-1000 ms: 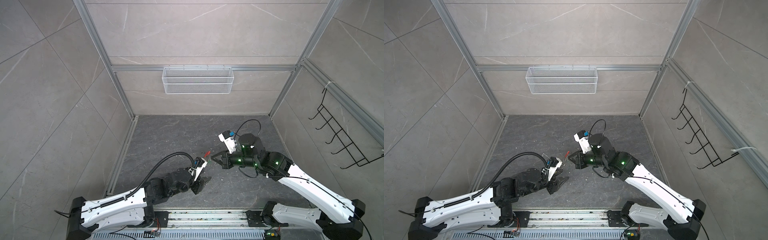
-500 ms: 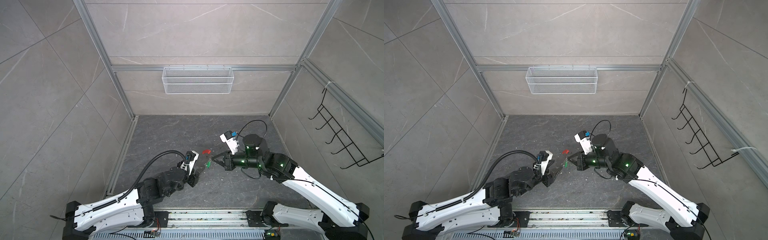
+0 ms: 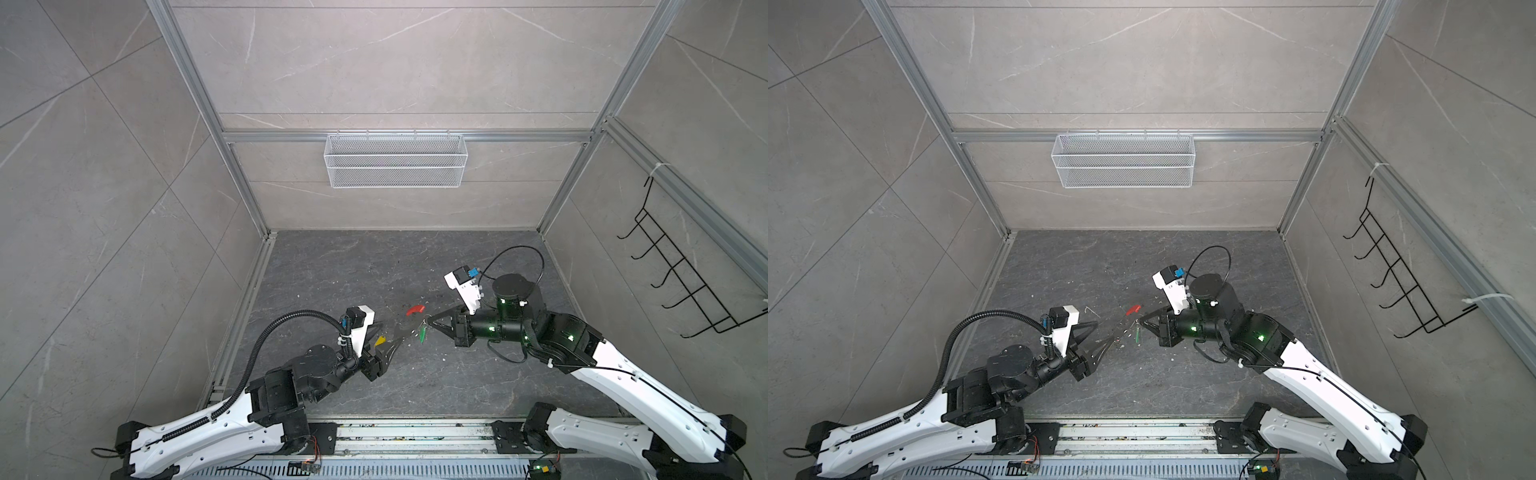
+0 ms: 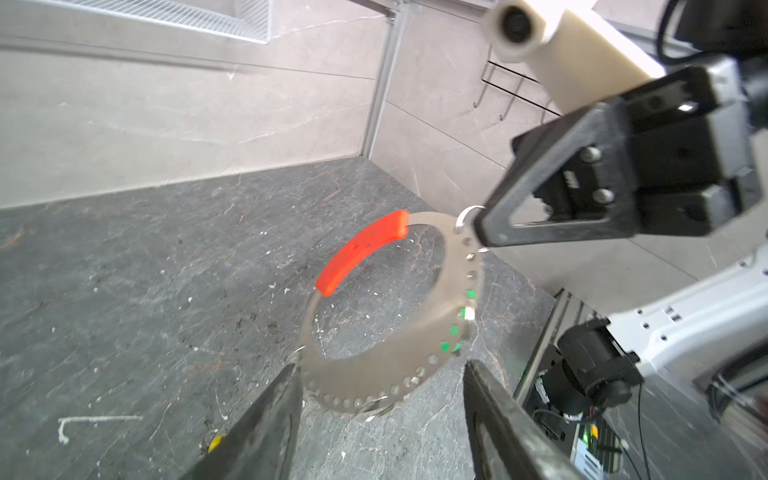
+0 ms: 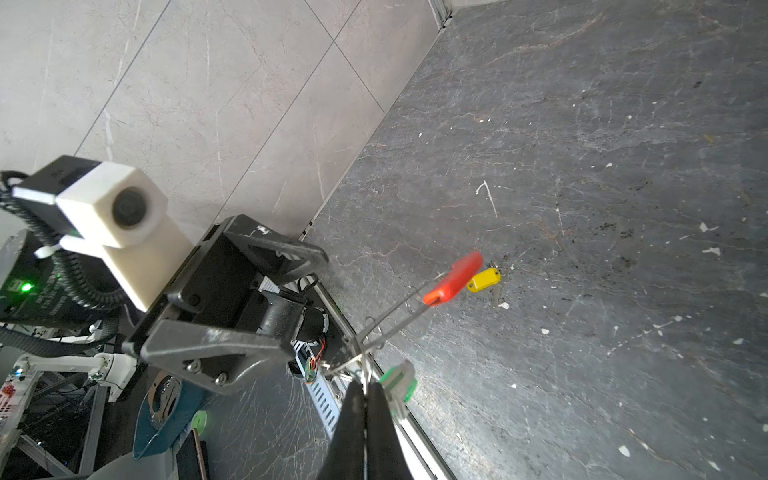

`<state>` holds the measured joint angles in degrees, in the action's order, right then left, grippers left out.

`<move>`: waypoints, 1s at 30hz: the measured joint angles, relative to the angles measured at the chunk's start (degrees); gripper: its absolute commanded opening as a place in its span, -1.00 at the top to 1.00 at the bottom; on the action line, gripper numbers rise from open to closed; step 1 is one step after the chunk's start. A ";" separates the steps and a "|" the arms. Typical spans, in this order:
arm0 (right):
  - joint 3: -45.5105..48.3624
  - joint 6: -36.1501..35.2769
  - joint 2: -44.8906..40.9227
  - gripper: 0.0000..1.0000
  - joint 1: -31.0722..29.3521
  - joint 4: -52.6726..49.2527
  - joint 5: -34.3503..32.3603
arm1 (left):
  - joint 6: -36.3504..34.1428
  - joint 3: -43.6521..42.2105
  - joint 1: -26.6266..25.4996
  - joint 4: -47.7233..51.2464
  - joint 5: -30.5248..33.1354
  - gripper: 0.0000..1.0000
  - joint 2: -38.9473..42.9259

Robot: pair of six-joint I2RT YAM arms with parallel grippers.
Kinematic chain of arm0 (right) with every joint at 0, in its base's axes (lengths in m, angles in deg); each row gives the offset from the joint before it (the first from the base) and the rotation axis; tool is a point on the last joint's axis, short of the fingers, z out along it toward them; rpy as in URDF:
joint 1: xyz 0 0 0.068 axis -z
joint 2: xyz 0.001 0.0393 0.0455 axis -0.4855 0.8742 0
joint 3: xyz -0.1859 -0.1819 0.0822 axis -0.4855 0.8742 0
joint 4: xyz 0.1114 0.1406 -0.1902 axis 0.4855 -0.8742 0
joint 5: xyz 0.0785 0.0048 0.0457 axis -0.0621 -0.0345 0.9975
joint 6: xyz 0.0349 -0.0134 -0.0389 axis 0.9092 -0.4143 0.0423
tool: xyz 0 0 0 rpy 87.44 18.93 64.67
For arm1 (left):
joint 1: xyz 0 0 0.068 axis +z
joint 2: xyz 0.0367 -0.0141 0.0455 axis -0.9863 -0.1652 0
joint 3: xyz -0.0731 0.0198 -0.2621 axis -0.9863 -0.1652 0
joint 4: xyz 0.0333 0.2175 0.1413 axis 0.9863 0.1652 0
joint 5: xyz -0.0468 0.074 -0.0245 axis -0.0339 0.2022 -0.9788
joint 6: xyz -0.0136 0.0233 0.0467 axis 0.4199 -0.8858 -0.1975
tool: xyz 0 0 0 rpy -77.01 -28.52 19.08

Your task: Remove the keys from the keyring

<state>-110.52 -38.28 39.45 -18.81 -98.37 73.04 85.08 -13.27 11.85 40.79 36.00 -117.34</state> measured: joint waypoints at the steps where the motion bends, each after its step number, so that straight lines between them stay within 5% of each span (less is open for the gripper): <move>1: 0.20 -0.20 -0.31 1.00 0.00 0.04 -0.02 | 1.14 -0.76 0.85 -0.07 0.07 -0.38 0.55; 6: 1.29 -0.83 -1.97 1.00 0.00 0.79 -0.02 | 10.29 -7.13 10.97 -0.70 -3.52 -0.48 6.16; 14: 4.17 -2.49 -4.26 1.00 0.00 3.61 1.95 | 27.02 -16.44 30.12 -13.25 -23.10 -0.57 4.35; 21: 6.47 -3.61 -6.34 1.00 0.00 5.92 3.72 | 32.63 -18.88 30.93 -24.76 -32.70 -0.63 0.74; 30: 6.47 -3.61 -6.27 1.00 0.00 8.33 3.87 | 38.69 -22.36 31.04 -38.64 -37.70 -0.67 -4.31</move>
<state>-104.05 -41.89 33.17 -18.81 -90.04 76.91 123.77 -35.63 42.89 2.14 -1.70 -121.65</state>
